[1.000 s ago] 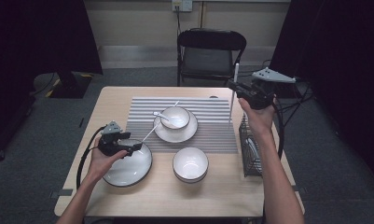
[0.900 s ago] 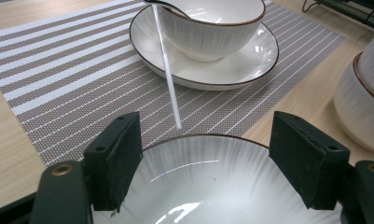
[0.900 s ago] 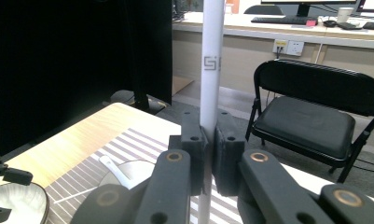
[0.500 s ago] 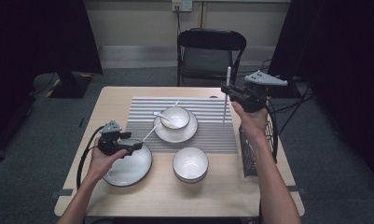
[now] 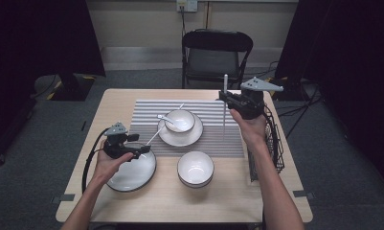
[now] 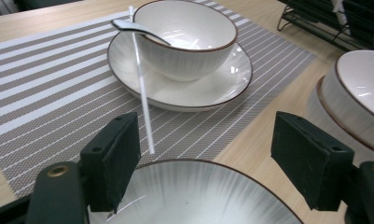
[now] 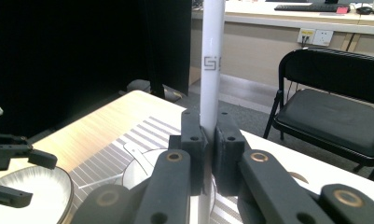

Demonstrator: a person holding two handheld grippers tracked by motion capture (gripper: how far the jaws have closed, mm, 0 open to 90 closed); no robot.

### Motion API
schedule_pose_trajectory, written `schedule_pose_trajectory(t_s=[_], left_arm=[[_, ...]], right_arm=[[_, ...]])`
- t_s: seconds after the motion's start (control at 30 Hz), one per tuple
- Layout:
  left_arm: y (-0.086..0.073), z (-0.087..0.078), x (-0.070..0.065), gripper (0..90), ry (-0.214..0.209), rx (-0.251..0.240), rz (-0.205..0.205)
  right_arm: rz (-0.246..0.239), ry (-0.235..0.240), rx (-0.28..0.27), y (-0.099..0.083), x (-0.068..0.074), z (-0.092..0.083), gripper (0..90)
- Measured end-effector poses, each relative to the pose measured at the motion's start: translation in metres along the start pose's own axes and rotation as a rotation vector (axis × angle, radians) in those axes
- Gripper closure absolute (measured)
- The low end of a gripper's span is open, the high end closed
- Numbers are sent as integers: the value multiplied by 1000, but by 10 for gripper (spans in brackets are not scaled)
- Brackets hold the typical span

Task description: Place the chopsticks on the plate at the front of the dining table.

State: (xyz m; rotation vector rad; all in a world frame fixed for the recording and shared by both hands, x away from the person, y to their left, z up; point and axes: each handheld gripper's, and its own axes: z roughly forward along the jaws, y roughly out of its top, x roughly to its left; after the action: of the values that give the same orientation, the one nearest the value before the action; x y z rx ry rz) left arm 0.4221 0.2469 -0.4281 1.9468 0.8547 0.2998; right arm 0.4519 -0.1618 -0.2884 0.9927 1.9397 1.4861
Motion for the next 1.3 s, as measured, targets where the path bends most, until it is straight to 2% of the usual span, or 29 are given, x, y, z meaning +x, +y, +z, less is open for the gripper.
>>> schedule_pose_trajectory(t_s=[0.1,0.17,0.3,0.33,0.37,0.5,0.73,0.83,0.93,0.97,1.03,1.23,1.3], left_arm=[[4,0,-4,273,-15,-10,15],[6,1,-6,269,-21,-20,13],[11,3,-11,253,-33,-21,42],[12,3,-13,253,-39,-26,36],[12,3,-13,253,-41,-24,49],[12,2,-14,248,-45,-34,35],[16,-1,-17,243,-42,-52,47],[16,-2,-17,264,-39,-77,34],[18,-1,-19,263,-43,-76,44],[18,0,-20,262,-52,-78,35],[21,0,-22,261,-47,-82,51],[28,2,-29,293,-78,-100,70],[30,4,-31,296,-94,-112,58]], right_arm=[[9,18,-11,1,3,2,854],[2,27,-16,1,6,3,854],[8,50,-22,1,12,7,854],[23,63,-24,1,12,9,854],[28,66,-23,1,13,10,853],[17,86,-33,4,21,12,854],[8,122,-45,8,35,20,853],[3,140,-43,9,41,25,854],[0,154,-44,9,46,27,853],[1,159,-46,9,49,27,854],[-12,164,-40,9,53,29,854],[-5,197,-53,10,64,36,853],[2,210,-55,10,67,39,854]])
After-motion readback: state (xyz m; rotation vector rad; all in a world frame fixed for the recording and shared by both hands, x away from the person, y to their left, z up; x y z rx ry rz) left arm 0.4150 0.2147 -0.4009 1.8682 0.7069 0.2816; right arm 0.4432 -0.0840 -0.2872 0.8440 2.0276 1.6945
